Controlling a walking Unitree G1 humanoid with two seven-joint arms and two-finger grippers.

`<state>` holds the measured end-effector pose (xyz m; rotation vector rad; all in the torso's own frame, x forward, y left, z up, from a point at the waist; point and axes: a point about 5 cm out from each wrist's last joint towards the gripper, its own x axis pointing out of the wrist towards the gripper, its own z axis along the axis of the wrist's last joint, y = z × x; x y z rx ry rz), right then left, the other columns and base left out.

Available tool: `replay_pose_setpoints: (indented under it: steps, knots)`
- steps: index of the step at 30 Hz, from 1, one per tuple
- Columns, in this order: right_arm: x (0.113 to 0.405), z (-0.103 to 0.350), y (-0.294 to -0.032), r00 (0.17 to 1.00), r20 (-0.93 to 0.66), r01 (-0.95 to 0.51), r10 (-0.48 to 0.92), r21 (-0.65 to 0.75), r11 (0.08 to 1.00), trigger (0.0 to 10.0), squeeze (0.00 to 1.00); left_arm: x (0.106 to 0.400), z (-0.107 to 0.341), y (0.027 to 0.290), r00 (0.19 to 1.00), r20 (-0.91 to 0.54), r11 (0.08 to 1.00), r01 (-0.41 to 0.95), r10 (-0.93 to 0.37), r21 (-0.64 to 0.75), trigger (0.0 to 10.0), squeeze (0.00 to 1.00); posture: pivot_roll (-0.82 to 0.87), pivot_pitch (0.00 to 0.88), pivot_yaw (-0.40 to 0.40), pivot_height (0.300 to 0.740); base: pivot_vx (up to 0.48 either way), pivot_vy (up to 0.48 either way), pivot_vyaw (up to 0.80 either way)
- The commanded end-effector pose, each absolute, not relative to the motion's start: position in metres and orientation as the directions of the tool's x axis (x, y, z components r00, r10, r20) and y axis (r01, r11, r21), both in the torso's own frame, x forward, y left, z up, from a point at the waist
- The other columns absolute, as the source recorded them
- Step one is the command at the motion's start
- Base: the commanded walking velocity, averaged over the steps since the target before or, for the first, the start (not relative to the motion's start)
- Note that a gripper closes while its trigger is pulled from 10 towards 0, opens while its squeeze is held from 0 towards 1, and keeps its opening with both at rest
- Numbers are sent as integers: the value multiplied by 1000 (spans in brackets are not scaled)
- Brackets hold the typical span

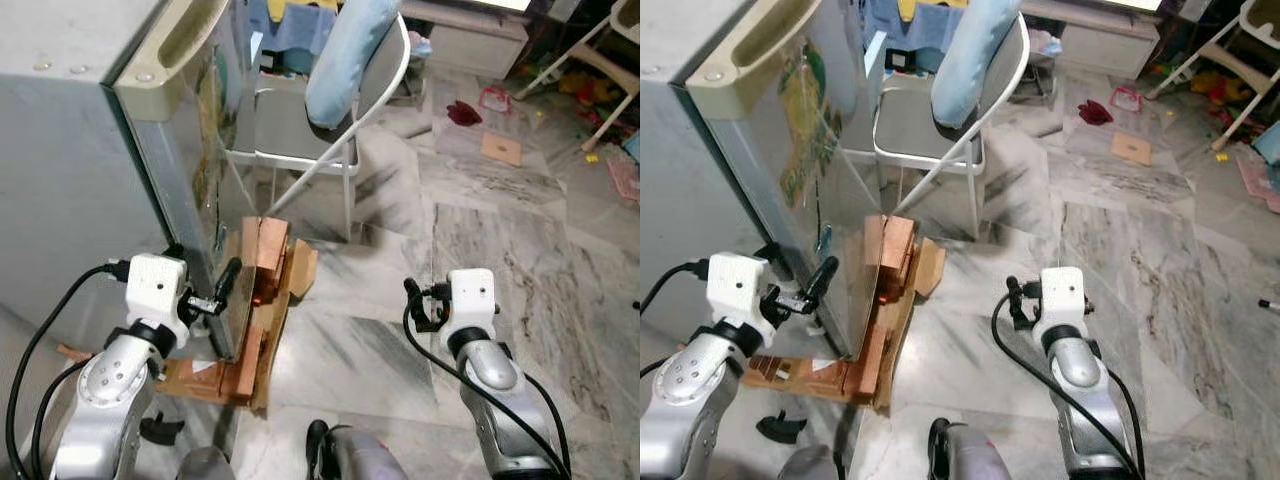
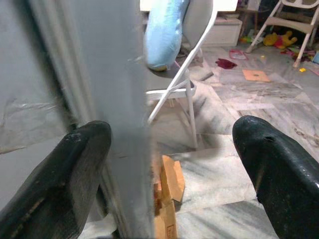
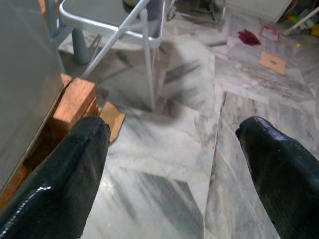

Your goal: Restocking fridge

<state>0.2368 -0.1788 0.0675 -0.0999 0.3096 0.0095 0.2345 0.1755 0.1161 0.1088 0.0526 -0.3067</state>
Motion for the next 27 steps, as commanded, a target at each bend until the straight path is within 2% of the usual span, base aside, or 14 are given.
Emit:
replay_pose_setpoints:
  steps: [1, 12, 22, 27]
  knots:
    - [231, 69, -187, 944, -325, 17, -50, -106, 994, 10000, 0, 236, 116, 170, 947, -66, 941, 320, -314, 109, 10000, 0, 71, 123, -110, 740, 0, 0, 0]
    - [215, 66, -195, 912, -399, 59, -99, -110, 992, 10000, 0, 256, 121, 152, 937, -49, 928, 350, -347, 129, 10000, 0, 44, 117, -105, 740, 0, 0, 0]
    - [213, 68, -193, 904, -417, 54, -94, -107, 993, 10000, 0, 235, 109, 176, 951, -114, 945, 300, -286, 134, 10000, 0, 59, 124, -108, 740, 0, 0, 0]
    - [216, 69, -191, 908, -412, 33, -74, -106, 994, 10000, 0, 235, 108, 186, 969, -110, 958, 236, -220, 162, 10000, 0, 66, 123, -117, 740, 0, 0, 0]
